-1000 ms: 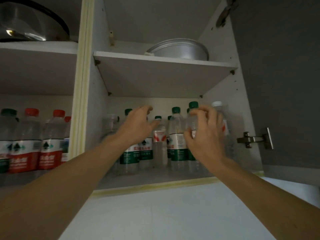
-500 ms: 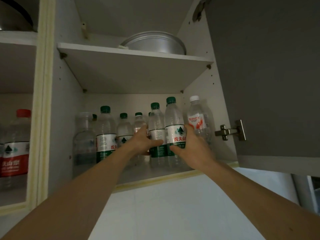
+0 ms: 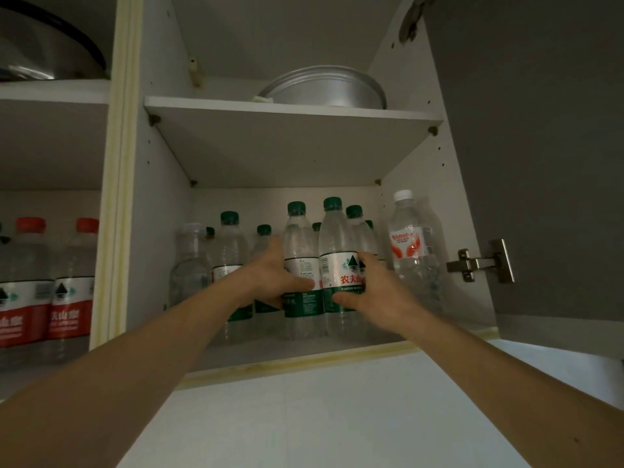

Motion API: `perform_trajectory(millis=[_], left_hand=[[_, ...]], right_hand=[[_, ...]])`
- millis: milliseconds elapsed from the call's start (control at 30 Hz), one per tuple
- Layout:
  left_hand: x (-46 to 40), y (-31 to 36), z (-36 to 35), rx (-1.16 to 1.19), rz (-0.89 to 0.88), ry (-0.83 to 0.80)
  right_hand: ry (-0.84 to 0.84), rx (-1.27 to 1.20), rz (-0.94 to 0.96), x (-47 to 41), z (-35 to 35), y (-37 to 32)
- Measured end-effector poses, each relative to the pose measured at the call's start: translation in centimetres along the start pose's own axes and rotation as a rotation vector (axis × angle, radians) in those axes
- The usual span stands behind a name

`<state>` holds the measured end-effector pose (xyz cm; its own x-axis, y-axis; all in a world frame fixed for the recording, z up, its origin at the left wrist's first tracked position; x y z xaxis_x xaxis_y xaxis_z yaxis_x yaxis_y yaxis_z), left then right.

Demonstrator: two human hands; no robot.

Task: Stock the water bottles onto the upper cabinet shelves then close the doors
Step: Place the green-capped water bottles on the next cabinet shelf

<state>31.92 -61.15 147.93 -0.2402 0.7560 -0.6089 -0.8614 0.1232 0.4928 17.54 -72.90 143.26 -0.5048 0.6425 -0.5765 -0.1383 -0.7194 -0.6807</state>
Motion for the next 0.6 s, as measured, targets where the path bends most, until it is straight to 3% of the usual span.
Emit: perform_trajectory(millis=[333,467,600], left_hand=[[1.7,0.1,2.6,-0.701,-0.146,0.123],[0.8,0.0,3.8,-1.139,-0.222,0.083],[-0.7,-0.5,5.0,-1.346,-0.184,-0.038]], right_hand=[[-0.076,0.074,-0.006,-1.6,-3.5,-2.0],[-0.125,0.114,-0.021,-2.6,-4.0,-2.3],[-0.138,0.152,-0.048,-3.4,-4.4,-2.6]])
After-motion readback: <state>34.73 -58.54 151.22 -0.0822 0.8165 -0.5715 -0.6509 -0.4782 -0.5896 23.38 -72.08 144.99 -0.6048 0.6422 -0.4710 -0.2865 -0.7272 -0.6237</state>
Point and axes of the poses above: each hand's wrist, its own x-axis away from the middle knuckle, its own z-axis out of the back of the hand, y = z × x, the point moved 4 cm from there along -x, towards the middle knuckle, and after that the axes turned 13 degrees about -z, right-handed, at the moved point
